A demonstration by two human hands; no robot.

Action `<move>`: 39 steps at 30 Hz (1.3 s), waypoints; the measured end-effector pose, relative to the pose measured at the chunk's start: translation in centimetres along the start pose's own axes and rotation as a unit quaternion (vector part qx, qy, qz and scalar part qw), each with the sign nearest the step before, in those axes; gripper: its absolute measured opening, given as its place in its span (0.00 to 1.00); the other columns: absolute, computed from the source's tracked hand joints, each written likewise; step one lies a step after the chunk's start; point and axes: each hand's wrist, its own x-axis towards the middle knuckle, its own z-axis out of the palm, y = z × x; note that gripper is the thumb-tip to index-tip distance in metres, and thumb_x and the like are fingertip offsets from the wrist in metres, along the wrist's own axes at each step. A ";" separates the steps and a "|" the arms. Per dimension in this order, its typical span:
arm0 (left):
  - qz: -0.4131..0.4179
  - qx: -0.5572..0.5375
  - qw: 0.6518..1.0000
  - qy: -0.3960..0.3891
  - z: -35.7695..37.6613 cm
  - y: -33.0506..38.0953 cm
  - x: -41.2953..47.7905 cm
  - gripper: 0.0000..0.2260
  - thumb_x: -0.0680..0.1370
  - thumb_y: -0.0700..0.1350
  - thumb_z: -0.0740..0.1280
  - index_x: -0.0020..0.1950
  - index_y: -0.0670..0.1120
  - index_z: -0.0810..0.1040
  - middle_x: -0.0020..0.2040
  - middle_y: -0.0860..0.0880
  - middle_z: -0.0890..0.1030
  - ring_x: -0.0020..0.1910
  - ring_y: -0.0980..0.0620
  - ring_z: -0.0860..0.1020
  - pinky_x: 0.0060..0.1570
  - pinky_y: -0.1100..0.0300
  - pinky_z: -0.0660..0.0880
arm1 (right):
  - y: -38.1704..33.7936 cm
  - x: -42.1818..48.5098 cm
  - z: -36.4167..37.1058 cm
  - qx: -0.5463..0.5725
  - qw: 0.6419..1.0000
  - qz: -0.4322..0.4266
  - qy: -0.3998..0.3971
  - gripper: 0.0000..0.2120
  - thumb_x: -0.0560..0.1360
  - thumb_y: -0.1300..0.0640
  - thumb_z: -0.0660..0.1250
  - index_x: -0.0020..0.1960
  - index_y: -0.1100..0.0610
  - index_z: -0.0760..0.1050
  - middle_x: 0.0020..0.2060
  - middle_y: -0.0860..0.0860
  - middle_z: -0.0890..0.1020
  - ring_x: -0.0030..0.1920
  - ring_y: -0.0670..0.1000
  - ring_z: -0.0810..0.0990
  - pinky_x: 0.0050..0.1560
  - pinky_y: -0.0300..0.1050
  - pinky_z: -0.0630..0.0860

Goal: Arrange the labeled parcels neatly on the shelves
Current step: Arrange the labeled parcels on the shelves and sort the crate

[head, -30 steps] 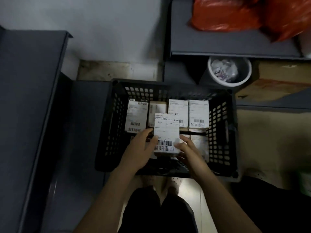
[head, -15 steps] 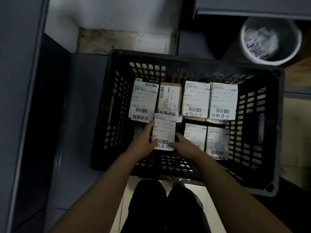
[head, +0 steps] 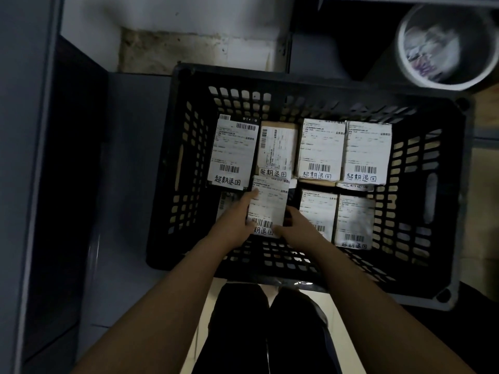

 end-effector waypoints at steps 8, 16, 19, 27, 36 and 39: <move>0.036 0.098 0.993 0.057 -1.6 3.0 -2.3 0.28 0.78 0.44 0.67 0.76 0.48 0.61 0.70 0.45 0.68 0.66 0.48 0.69 0.65 0.54 0.69 | -2.9 -3.0 -1.7 -0.116 0.980 -0.092 0.132 0.22 0.73 0.58 0.71 0.66 0.57 0.72 0.56 0.52 0.79 0.55 0.53 0.79 0.49 0.43 0.73; 0.226 0.243 0.920 0.209 -7.4 10.6 -8.7 0.19 0.72 0.42 0.73 0.62 0.44 0.77 0.54 0.45 0.80 0.51 0.43 0.79 0.47 0.50 0.76 | -10.3 -11.4 -4.5 -0.298 0.887 -0.298 0.187 0.21 0.75 0.57 0.69 0.66 0.55 0.71 0.58 0.53 0.75 0.56 0.53 0.75 0.55 0.47 0.74; 0.258 0.288 0.876 0.290 -10.0 13.1 -12.7 0.17 0.68 0.40 0.75 0.55 0.43 0.80 0.48 0.46 0.80 0.44 0.44 0.79 0.41 0.52 0.75 | -13.6 -15.2 -5.2 -0.361 0.834 -0.377 0.179 0.18 0.76 0.57 0.69 0.65 0.55 0.73 0.58 0.53 0.76 0.58 0.55 0.74 0.57 0.48 0.72; 0.181 0.327 0.798 0.472 -13.6 16.1 -26.0 0.11 0.70 0.41 0.72 0.51 0.44 0.80 0.44 0.46 0.79 0.41 0.44 0.77 0.40 0.52 0.72 | -20.9 -25.1 -3.1 -0.429 0.713 -0.539 0.127 0.20 0.76 0.56 0.67 0.67 0.55 0.71 0.60 0.54 0.75 0.59 0.57 0.72 0.58 0.49 0.70; -0.055 0.328 0.737 0.588 -9.0 12.2 -42.5 0.13 0.73 0.49 0.63 0.55 0.47 0.78 0.46 0.49 0.78 0.44 0.46 0.75 0.43 0.54 0.64 | -22.1 -33.4 7.1 -0.464 0.531 -0.709 -0.032 0.13 0.71 0.60 0.71 0.55 0.58 0.77 0.49 0.55 0.79 0.48 0.58 0.77 0.47 0.53 0.76; -0.151 0.302 0.720 0.606 -6.5 10.5 -47.9 0.13 0.71 0.48 0.65 0.53 0.47 0.79 0.45 0.49 0.78 0.44 0.44 0.76 0.42 0.53 0.68 | -21.1 -36.4 11.6 -0.480 0.467 -0.738 -0.081 0.13 0.71 0.58 0.72 0.54 0.56 0.77 0.48 0.54 0.78 0.49 0.57 0.77 0.50 0.52 0.76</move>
